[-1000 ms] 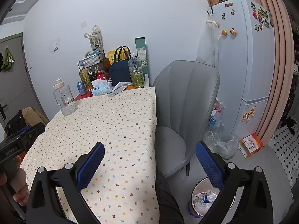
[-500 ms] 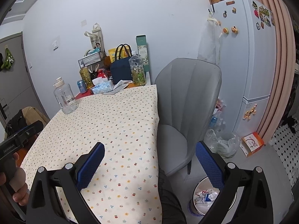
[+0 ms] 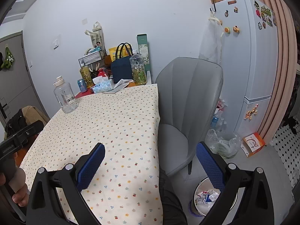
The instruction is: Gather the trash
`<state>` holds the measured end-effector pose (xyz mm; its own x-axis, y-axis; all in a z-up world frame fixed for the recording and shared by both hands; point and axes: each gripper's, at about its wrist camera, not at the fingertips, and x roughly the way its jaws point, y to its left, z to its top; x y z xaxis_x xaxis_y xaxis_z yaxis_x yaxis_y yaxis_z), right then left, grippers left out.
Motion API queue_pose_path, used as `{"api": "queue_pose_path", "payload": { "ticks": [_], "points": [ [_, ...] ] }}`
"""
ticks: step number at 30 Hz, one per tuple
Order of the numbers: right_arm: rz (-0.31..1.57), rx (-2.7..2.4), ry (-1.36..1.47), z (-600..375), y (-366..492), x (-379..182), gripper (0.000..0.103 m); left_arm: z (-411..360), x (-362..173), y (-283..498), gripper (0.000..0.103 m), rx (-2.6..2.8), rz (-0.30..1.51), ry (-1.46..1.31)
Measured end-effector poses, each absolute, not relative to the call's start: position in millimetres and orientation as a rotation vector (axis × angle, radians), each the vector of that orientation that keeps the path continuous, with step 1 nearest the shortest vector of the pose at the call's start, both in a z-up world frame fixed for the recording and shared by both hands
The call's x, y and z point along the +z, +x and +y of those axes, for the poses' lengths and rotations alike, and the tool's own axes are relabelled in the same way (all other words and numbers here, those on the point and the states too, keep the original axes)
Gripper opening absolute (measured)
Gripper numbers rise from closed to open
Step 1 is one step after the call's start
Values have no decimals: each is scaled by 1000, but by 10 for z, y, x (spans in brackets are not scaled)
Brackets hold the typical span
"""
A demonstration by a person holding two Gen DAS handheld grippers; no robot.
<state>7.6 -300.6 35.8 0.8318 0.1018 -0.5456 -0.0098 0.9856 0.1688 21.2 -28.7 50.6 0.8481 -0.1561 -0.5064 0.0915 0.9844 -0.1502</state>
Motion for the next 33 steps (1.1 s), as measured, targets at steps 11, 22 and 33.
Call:
{"api": "queue_pose_path", "payload": {
  "ticks": [11,22,33],
  "points": [
    [581,61,157,-2974,66,371,95,-258,536,175,97,-122,538,-124],
    [582,66,153,-2947,72,397,95,-234,542,179,97,-118,539,-124],
    [589,70,153,-2948,89,395,95,-223,528,175,97,-111,542,-128]
  ]
}}
